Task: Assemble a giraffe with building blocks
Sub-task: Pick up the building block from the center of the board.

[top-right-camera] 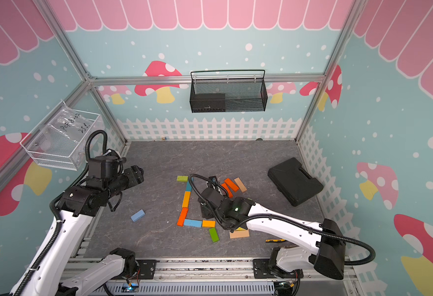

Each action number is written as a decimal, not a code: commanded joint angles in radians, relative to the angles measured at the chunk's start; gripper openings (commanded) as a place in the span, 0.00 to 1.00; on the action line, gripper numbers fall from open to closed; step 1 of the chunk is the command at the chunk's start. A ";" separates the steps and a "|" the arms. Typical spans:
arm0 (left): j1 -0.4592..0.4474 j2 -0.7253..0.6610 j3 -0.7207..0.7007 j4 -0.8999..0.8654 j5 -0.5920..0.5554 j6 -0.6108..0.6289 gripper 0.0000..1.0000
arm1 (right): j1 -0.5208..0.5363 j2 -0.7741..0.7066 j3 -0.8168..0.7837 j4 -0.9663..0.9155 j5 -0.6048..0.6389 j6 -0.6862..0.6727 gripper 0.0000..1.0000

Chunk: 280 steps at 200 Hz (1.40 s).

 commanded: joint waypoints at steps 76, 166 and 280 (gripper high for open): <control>0.324 0.264 -0.136 -0.295 0.325 -0.318 0.80 | -0.123 -0.051 -0.118 0.238 -0.058 -0.129 0.72; 0.390 0.266 -0.216 -0.350 0.183 -0.676 0.83 | -0.178 -0.068 -0.209 0.385 -0.152 -0.191 0.72; 0.427 0.436 -0.327 -0.072 0.254 -1.026 0.86 | -0.266 -0.139 -0.305 0.443 -0.228 -0.223 0.72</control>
